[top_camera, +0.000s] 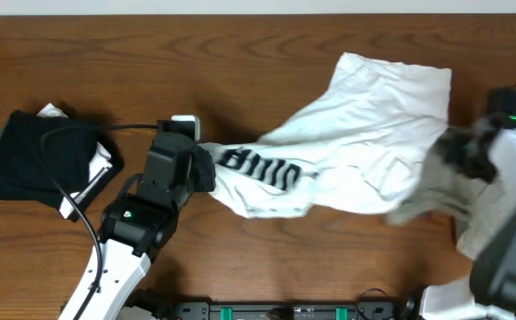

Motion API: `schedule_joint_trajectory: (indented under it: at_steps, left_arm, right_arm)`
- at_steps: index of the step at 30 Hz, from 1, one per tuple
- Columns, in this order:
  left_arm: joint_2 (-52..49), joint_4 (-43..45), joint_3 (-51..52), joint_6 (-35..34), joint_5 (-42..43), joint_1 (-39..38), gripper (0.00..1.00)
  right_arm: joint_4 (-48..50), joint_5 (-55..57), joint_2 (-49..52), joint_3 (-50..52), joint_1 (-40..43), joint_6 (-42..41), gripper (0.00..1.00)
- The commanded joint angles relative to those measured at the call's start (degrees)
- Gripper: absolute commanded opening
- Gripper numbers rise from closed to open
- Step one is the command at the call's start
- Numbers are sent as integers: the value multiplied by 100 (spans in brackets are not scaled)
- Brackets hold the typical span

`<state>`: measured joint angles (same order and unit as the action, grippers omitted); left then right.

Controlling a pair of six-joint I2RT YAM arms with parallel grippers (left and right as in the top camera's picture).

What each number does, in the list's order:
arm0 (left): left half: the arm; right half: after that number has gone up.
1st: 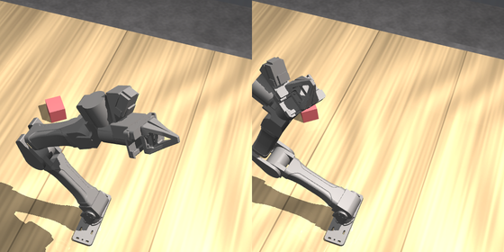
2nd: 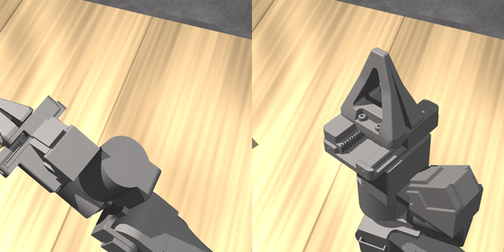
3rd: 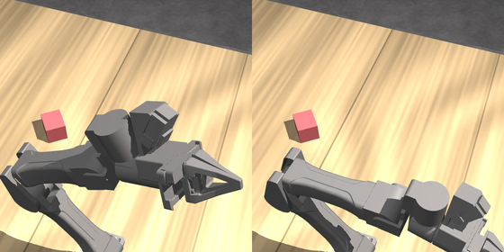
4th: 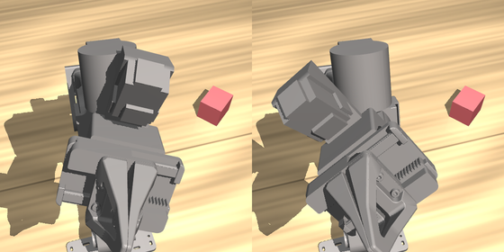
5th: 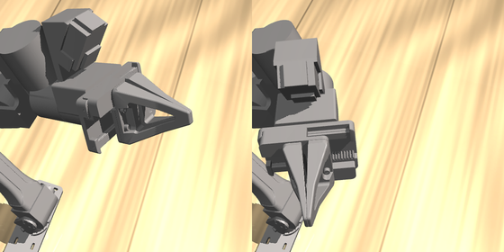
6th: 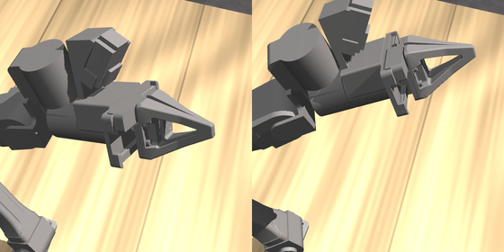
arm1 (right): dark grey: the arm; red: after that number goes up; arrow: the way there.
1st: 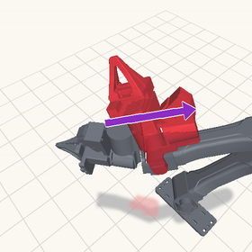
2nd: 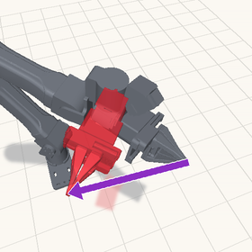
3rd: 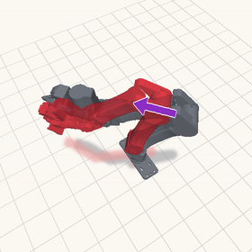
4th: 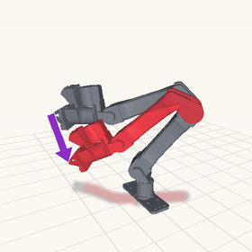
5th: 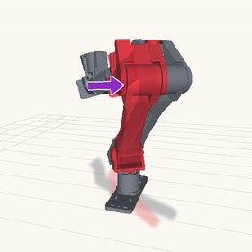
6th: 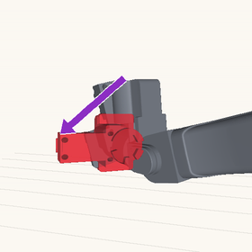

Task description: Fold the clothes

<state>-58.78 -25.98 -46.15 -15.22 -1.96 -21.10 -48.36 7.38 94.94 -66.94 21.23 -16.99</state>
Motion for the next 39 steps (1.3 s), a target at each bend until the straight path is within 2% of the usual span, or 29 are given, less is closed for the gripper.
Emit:
schedule_joint_trajectory:
  at_steps: [1,10,15,20,22,23,26,29,35,39]
  left_arm:
    - [0,-13,-59,-15,-131,31,12]
    - [0,-15,-59,-17,-107,31,12]
    - [0,-15,-59,-125,-70,31,13]
    - [-50,-20,-57,-144,555,28,13]
    - [-170,-20,-48,-146,881,13,17]
    - [-243,-26,-46,-166,984,4,25]
    - [-614,-50,-46,-162,1036,-92,36]
    - [-1093,-33,-46,-157,1040,-225,55]
    - [-1985,11,-46,-162,1062,-660,67]
    - [-2494,219,-46,-164,1062,-929,67]
  right_arm:
    - [28,472,-656,-278,568,-387,1]
    - [35,483,-680,-271,1768,-531,1]
    - [39,468,-662,-271,1974,-638,1]
    - [33,463,-651,-269,1974,-638,1]
    - [31,463,-651,-269,1974,-638,1]
    - [26,463,-651,-269,1974,-636,1]
    - [-7,463,-651,-269,1974,-636,1]
    - [-33,461,-651,-269,1974,-636,1]
    - [-52,450,-651,-269,1974,-636,1]
    - [-52,439,-651,-269,1974,-636,1]
